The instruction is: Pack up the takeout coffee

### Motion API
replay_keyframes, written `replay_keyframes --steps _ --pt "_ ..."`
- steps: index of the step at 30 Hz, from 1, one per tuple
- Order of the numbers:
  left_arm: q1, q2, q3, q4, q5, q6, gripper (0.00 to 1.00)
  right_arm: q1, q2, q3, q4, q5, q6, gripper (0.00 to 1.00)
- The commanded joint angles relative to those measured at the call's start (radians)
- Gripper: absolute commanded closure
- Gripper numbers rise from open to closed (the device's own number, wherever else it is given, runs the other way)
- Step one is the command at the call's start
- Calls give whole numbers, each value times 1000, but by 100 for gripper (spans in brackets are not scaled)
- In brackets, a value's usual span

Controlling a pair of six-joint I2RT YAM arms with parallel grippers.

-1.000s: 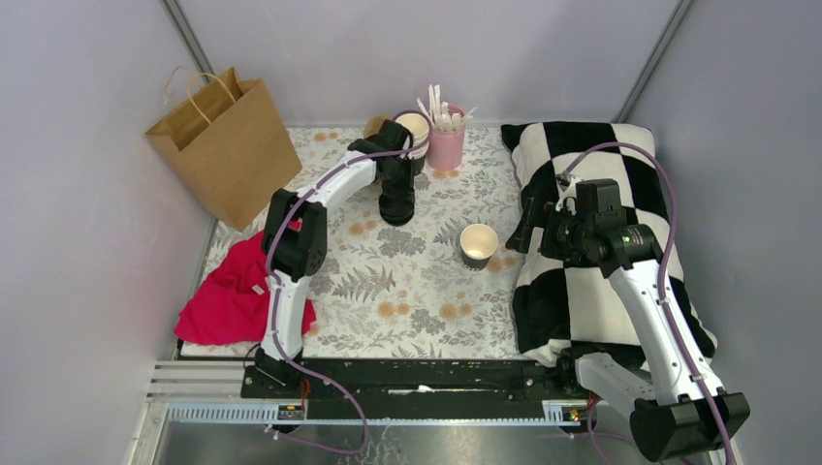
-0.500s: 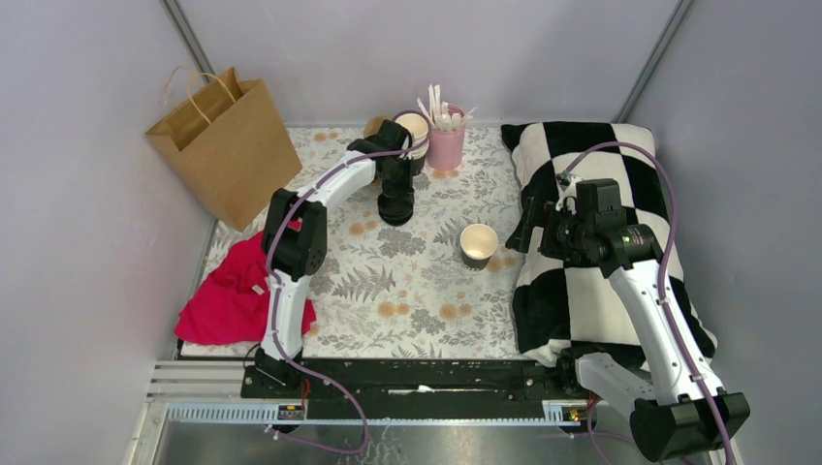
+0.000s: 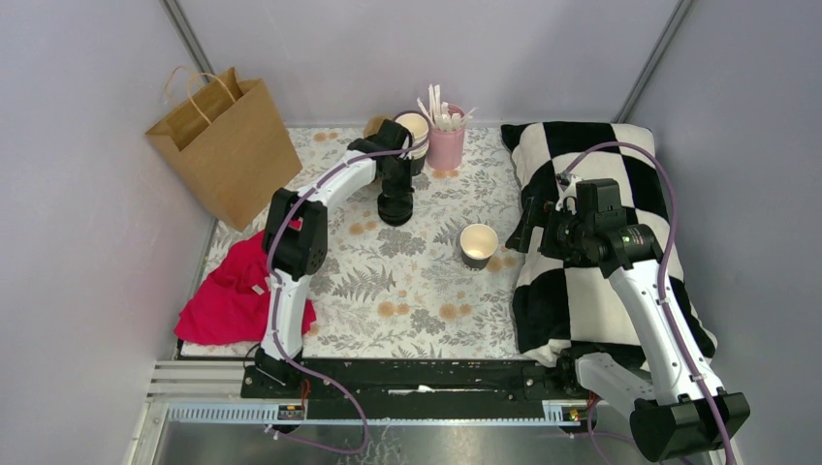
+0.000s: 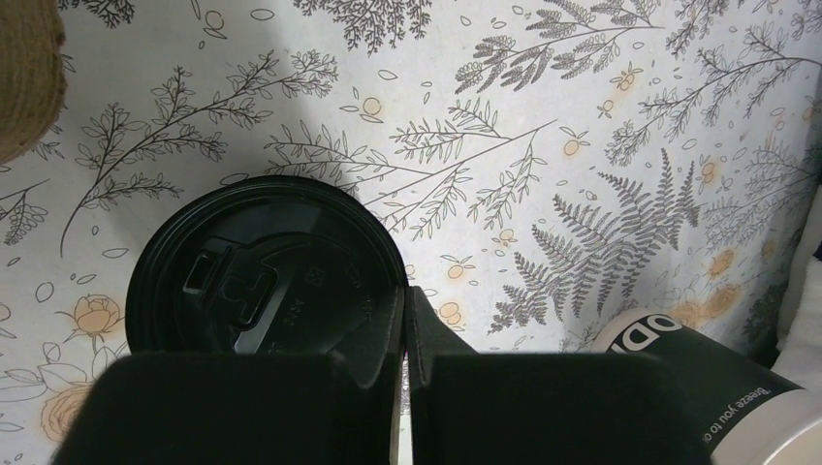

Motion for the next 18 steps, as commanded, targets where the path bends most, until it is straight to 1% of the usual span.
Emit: replay_keyframes --steps 1,7,18 --pt "7 7 68 -24 -20 5 99 6 3 4 14 -19 -4 0" --pt "12 -8 123 -79 -45 0 100 6 3 2 17 -19 -4 0" --pt "19 -43 114 -98 -54 3 100 5 0 -2 24 -24 -1 0"
